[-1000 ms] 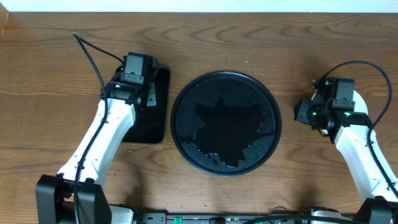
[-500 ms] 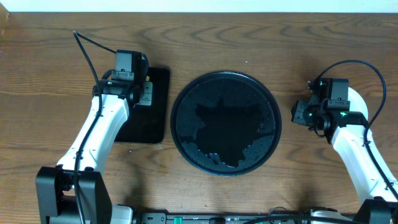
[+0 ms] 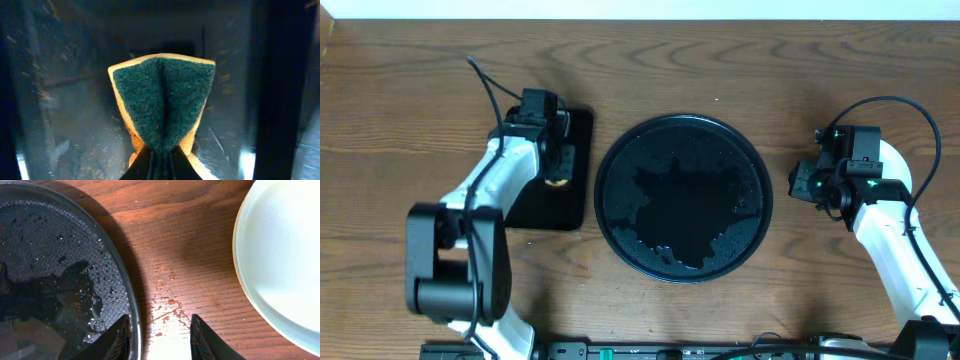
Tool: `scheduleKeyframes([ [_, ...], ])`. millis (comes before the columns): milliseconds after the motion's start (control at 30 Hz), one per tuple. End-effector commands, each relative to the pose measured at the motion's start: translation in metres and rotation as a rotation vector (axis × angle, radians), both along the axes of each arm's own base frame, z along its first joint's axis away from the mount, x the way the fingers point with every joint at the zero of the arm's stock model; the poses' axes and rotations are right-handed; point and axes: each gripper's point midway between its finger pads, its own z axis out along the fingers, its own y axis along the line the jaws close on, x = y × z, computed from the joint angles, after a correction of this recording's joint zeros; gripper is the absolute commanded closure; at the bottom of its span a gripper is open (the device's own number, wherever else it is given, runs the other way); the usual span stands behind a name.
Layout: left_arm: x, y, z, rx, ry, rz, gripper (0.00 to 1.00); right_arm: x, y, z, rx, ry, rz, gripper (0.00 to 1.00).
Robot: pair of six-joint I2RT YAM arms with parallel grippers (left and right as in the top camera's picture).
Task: Clean dirty plates on tray and stack at the side
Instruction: 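Lower the sponge onto the small black tray and open left gripper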
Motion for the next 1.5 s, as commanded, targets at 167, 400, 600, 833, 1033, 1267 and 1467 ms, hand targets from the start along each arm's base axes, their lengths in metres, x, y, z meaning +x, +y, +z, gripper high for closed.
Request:
scheduleKeyframes([
  [167, -0.016, 0.018, -0.031, -0.006, 0.106, 0.071, 0.49, 0.004, 0.001, 0.009, -0.014, -0.026, 0.012, 0.64],
  [400, -0.009, 0.018, -0.011, -0.013, 0.048, 0.086, 0.57, 0.004, 0.001, 0.009, -0.014, -0.026, 0.012, 0.64],
  [600, 0.000, 0.017, 0.031, -0.026, -0.066, 0.087, 0.73, 0.004, 0.001, 0.008, -0.014, -0.025, 0.012, 0.65],
  [833, -0.003, 0.017, 0.045, -0.045, -0.088, 0.144, 0.54, 0.004, 0.001, 0.009, -0.014, -0.026, 0.012, 0.65],
  [1033, -0.015, 0.017, 0.020, -0.037, -0.011, 0.149, 0.65, 0.004, 0.001, 0.008, -0.013, -0.025, 0.012, 0.65],
  [1267, -0.019, 0.017, -0.017, -0.028, 0.075, 0.150, 0.72, 0.003, 0.001, 0.008, -0.013, -0.021, 0.012, 0.66],
  [1467, -0.029, 0.018, -0.048, -0.016, 0.157, 0.152, 0.73, 0.002, 0.001, 0.008, -0.013, -0.018, 0.012, 0.67],
])
